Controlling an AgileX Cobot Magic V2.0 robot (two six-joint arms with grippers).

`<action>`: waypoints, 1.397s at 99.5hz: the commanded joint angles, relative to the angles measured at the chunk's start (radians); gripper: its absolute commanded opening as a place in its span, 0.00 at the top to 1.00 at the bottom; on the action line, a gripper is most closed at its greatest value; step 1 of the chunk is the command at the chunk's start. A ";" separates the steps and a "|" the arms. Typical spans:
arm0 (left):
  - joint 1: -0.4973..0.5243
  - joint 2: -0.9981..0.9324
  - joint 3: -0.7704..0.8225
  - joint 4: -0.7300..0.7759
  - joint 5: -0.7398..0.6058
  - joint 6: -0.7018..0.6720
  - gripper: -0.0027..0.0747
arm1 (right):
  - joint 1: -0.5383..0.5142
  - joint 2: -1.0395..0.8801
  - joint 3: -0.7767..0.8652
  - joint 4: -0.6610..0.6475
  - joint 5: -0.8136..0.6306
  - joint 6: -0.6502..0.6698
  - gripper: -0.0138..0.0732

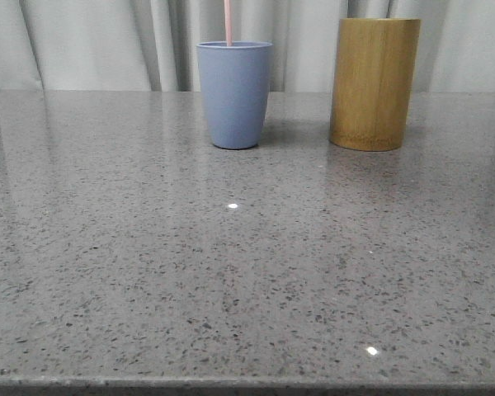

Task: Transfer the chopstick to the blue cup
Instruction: 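Open the right gripper and withdraw it from the blue cup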

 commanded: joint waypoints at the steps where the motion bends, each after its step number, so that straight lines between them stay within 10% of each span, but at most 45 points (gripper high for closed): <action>1: -0.001 0.000 -0.025 0.005 -0.065 -0.012 0.59 | 0.000 -0.047 -0.035 -0.012 -0.067 -0.008 0.88; 25: -0.001 0.000 -0.025 0.005 -0.065 -0.012 0.59 | 0.000 -0.047 -0.035 -0.012 -0.064 -0.008 0.65; 89: -0.001 0.000 -0.023 0.005 -0.084 -0.012 0.59 | -0.126 -0.155 -0.009 -0.012 0.089 0.000 0.65; 139: -0.001 0.000 0.023 0.037 -0.188 -0.067 0.59 | -0.351 -0.549 0.441 -0.012 0.102 0.000 0.65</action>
